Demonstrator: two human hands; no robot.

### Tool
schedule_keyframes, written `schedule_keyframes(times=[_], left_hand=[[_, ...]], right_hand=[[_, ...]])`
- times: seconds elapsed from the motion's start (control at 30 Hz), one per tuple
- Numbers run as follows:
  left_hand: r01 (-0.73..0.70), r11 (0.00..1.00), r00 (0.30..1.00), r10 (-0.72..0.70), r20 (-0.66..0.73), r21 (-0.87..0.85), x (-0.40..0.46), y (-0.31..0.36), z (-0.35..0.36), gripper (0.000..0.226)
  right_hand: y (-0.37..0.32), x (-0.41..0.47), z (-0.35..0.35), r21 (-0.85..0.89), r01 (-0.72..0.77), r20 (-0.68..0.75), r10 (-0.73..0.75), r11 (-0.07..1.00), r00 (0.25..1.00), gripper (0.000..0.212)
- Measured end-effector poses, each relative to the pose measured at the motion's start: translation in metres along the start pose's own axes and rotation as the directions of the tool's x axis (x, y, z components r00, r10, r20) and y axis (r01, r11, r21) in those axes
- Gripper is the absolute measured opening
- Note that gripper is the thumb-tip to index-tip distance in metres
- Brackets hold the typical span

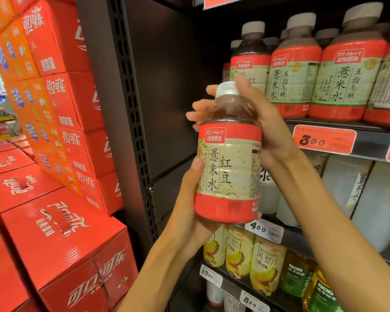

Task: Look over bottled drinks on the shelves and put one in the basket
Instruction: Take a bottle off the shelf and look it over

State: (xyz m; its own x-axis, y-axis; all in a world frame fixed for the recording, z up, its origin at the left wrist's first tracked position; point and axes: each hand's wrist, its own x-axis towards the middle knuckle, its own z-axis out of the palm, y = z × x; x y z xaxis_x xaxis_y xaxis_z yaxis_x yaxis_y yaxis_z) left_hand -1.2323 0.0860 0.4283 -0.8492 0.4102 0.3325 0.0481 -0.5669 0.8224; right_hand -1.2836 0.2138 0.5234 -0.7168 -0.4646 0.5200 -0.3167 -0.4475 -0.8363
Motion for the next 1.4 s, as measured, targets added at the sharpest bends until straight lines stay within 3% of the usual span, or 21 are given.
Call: schedule_keyframes(times=[0.07,0.13,0.27,0.33,0.43,0.5,0.63,0.73,0.8,0.93,1.03,1.13,1.27,1.4], left_hand=[[-0.012,1.000,1.000,0.012,0.002,0.014,0.001,0.000,-0.002,0.084],[-0.054,0.989,0.996,0.063,-0.062,0.136,0.002,0.003,-0.005,0.067],[-0.127,0.894,0.977,0.187,-0.100,0.430,0.001,0.006,-0.003,0.062],[-0.132,0.864,0.969,0.216,-0.121,0.485,0.002,0.004,0.001,0.056],[-0.148,0.907,0.970,0.211,-0.122,0.394,0.002,0.000,0.001,0.050],[-0.144,0.966,0.980,0.170,-0.105,0.215,0.001,0.003,0.001,0.048],[-0.024,0.995,0.996,0.031,0.079,-0.094,-0.001,0.007,0.000,0.075],[0.021,0.997,0.994,-0.014,0.104,-0.068,0.000,0.005,-0.002,0.074],[0.008,0.998,1.000,-0.009,0.020,0.056,0.001,0.007,-0.011,0.070],[-0.085,0.942,0.994,0.102,-0.033,0.325,-0.001,0.015,-0.016,0.070],[-0.126,0.863,0.981,0.182,-0.069,0.489,0.003,0.009,-0.006,0.071],[-0.130,0.887,0.975,0.194,-0.104,0.443,0.006,0.004,-0.005,0.047],[-0.093,0.954,0.994,0.106,-0.030,0.286,0.003,0.009,-0.005,0.039],[-0.036,0.990,0.998,0.041,-0.039,0.133,0.002,0.006,-0.003,0.086]], right_hand=[[-0.001,0.001,0.002,0.001,0.020,-0.034,-0.020,1.000,0.999,0.035],[-0.003,0.001,0.002,-0.030,0.037,-0.096,-0.040,0.999,0.995,0.031],[-0.003,0.001,0.003,-0.275,0.074,-0.227,-0.139,0.959,0.964,0.027],[-0.002,0.002,0.006,-0.322,0.060,-0.255,-0.147,0.945,0.956,0.026],[-0.005,0.004,0.006,-0.348,0.029,-0.210,-0.108,0.937,0.972,0.026],[-0.007,0.003,0.002,-0.275,0.028,-0.143,-0.069,0.961,0.987,0.029],[0.001,-0.003,0.003,-0.074,0.010,-0.024,-0.012,0.997,1.000,0.040],[0.001,-0.003,0.007,-0.055,0.051,-0.029,-0.053,0.997,0.998,0.038],[-0.001,-0.004,0.008,-0.074,0.063,-0.084,-0.070,0.995,0.994,0.034],[-0.004,-0.007,0.009,-0.269,0.073,-0.225,-0.136,0.961,0.965,0.035],[-0.004,-0.006,0.011,-0.283,0.020,-0.264,-0.098,0.959,0.960,0.040],[-0.005,-0.003,0.009,-0.288,0.006,-0.216,-0.071,0.958,0.974,0.038],[-0.004,-0.004,0.004,-0.077,0.028,-0.099,-0.035,0.997,0.994,0.034],[-0.001,-0.002,0.004,-0.012,0.041,-0.058,-0.042,0.999,0.997,0.030]])
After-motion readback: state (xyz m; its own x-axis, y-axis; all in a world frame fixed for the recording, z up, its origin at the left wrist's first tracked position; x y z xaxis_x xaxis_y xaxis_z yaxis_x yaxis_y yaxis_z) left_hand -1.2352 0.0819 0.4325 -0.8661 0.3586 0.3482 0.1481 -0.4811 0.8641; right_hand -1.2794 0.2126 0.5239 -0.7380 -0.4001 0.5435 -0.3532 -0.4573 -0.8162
